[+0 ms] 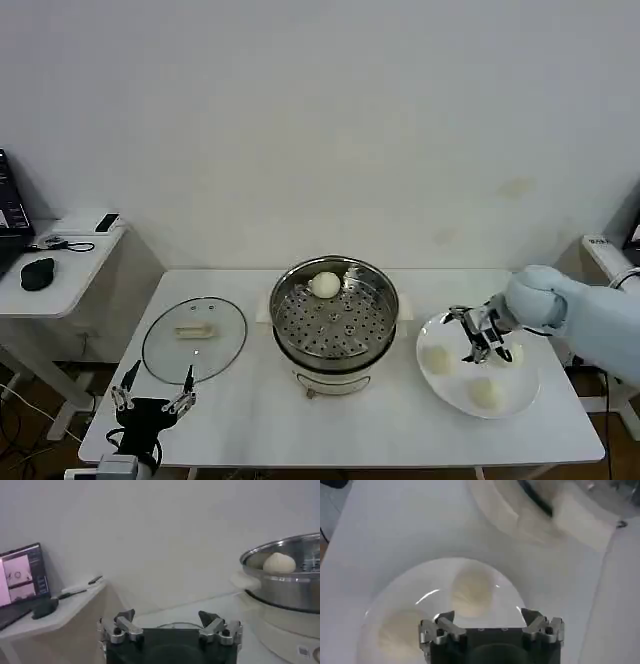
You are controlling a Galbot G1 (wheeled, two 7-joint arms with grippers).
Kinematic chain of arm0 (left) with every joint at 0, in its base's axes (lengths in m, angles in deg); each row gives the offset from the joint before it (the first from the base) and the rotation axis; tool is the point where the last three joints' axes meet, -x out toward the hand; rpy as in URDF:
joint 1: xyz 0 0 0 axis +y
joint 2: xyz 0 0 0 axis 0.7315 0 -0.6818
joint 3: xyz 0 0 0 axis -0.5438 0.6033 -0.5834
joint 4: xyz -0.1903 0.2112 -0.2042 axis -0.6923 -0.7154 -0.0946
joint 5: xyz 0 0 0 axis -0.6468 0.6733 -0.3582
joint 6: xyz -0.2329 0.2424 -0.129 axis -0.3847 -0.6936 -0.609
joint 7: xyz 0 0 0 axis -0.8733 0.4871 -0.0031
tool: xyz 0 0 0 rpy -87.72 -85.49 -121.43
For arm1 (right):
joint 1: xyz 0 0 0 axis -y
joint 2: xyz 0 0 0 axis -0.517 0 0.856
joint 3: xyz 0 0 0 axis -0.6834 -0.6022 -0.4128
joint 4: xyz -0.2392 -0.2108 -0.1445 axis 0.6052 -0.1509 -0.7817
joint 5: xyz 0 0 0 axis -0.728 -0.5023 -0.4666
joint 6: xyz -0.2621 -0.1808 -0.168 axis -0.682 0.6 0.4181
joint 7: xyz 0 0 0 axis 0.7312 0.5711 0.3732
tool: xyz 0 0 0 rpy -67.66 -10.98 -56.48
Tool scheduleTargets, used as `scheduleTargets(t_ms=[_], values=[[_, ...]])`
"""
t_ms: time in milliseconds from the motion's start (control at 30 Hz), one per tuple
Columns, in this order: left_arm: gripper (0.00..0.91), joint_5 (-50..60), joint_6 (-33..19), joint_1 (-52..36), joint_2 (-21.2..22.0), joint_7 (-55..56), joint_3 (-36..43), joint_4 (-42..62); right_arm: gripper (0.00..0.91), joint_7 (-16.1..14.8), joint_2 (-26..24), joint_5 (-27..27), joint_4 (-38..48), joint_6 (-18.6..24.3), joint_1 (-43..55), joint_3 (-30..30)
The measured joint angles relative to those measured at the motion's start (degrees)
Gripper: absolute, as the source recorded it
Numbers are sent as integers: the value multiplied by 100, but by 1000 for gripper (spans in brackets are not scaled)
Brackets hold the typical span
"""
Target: Take steamed baozi put them in steamer then cover it.
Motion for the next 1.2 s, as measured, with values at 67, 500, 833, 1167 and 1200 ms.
scheduleTargets(t_ms=[67, 500, 833, 1167, 1200], values=[[907, 0, 5, -5, 0, 0, 8, 6, 907, 4, 52, 2, 70, -36, -111, 65], [907, -3, 16, -30, -3, -1, 12, 44, 816, 43, 449, -125, 579, -169, -786, 455], [907, 15, 13, -35, 41, 2, 34, 42, 635, 95, 679, -191, 808, -270, -1055, 629], [907, 29, -1, -10, 68, 6, 46, -6, 595, 19, 638, -133, 784, -341, -979, 682], [907, 31, -1, -10, 68, 6, 47, -10, 595, 13, 619, -122, 772, -345, -951, 683]])
